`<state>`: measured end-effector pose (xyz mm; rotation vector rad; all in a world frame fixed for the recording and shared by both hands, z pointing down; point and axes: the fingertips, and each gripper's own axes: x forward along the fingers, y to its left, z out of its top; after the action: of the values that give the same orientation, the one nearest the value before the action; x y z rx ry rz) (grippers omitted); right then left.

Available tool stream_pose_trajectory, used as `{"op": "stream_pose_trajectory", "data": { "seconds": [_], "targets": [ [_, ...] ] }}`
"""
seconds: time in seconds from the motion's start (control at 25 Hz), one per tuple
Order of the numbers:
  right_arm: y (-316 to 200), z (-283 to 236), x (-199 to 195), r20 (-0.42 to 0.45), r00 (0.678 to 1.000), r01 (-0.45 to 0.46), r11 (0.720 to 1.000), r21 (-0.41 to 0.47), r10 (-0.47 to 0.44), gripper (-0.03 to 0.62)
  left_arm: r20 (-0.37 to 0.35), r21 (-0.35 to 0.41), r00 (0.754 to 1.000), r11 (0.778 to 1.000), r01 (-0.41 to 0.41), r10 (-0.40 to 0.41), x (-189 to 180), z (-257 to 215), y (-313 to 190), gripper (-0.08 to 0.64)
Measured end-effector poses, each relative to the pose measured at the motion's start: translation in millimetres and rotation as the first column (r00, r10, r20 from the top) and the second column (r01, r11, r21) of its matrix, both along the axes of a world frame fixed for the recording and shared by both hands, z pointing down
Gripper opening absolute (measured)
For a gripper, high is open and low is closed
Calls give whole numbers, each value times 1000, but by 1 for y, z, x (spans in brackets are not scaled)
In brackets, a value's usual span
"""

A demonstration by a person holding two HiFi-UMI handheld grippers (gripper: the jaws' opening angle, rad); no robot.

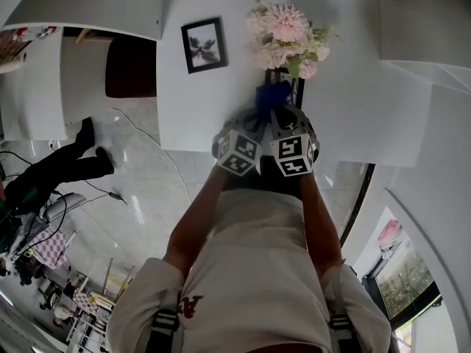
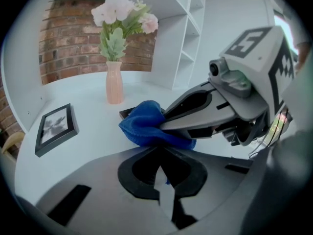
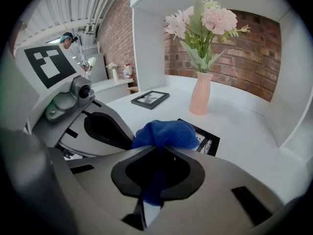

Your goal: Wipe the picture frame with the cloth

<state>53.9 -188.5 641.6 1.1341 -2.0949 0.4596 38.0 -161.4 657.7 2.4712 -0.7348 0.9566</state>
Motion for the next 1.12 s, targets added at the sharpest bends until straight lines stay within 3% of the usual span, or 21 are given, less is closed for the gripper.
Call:
{"op": "stream_pose_trajectory", "data": {
  "seconds": [0.44,1.12],
  "targets": [
    [3,0,9,-67,998,17,1000,16,-16,23,0,-4,1000,1000,19,-19,-1,2,0,-5],
    [10,-7,40,-165,986,-34,999,22,37,23,-4,-2,1000,1000,14,-14,0,-1,-1,-3]
  ]
}}
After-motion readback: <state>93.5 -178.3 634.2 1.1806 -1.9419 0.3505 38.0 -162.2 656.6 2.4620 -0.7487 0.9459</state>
